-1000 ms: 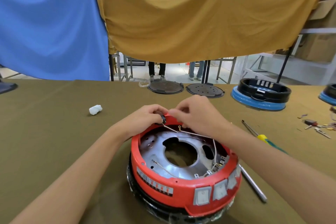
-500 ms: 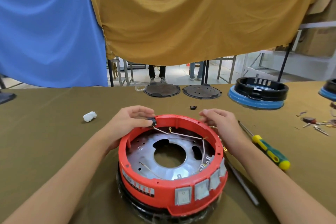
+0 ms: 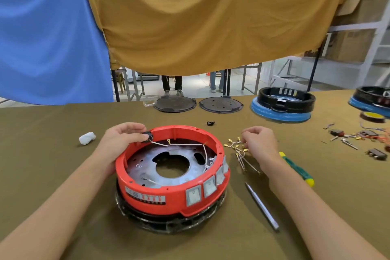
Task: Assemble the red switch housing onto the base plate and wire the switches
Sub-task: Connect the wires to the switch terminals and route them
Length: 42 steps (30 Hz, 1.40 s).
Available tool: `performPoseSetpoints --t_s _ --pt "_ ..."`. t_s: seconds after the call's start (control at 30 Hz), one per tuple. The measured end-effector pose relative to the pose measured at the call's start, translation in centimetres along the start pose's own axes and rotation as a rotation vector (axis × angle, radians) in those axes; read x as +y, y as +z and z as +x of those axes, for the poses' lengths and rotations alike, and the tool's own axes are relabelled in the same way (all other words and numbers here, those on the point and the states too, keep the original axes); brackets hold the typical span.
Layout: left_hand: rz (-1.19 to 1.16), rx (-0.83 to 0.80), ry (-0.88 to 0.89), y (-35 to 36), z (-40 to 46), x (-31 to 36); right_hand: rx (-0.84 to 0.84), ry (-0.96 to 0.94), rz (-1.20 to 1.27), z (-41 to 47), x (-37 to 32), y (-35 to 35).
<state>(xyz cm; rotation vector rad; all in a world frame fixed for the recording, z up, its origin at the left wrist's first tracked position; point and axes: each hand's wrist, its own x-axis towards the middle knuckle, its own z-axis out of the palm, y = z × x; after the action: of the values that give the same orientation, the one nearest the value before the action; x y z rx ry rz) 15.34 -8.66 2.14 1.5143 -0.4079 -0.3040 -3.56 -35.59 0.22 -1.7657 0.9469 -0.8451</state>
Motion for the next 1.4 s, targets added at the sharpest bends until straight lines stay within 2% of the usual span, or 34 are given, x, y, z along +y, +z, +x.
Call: performPoseSetpoints --t_s 0.1,0.27,0.33,0.5,0.73,1.0,1.1,1.2,1.3,1.4 --pt "-0.006 0.01 0.009 0.0 0.0 -0.1 -0.016 -0.083 -0.289 0.2 0.2 -0.4" --pt "-0.053 -0.005 -0.009 0.0 -0.2 -0.2 -0.106 -0.034 -0.746 -0.4 0.2 -0.6" --pt "-0.057 -0.016 -0.014 0.0 -0.2 -0.2 -0.136 -0.025 -0.82 -0.7 0.0 -0.4" --pt "-0.049 -0.03 -0.004 0.0 -0.1 -0.3 -0.194 0.04 -0.705 -1.0 -1.0 -0.5" --pt "-0.027 -0.053 0.002 -0.1 0.1 -0.4 -0.141 0.043 -0.412 -1.0 -1.5 -0.9" --pt "-0.024 -0.069 -0.001 -0.2 0.2 -0.4 -0.075 -0.097 -0.502 -0.8 -1.2 -0.7" --pt "-0.016 -0.078 -0.005 -0.3 0.3 -0.5 -0.001 -0.181 -0.427 -0.7 -1.3 -0.7" --pt "-0.004 -0.089 -0.008 -0.4 0.4 -0.5 0.015 -0.168 -0.276 -0.8 -1.3 -0.9" --pt "-0.01 -0.097 -0.008 -0.3 0.4 -0.6 -0.086 -0.099 -0.15 -0.9 -1.1 -1.0" --pt "-0.012 -0.096 -0.012 -0.3 0.4 -0.5 -0.141 -0.114 -0.291 -0.8 -0.8 -0.9"
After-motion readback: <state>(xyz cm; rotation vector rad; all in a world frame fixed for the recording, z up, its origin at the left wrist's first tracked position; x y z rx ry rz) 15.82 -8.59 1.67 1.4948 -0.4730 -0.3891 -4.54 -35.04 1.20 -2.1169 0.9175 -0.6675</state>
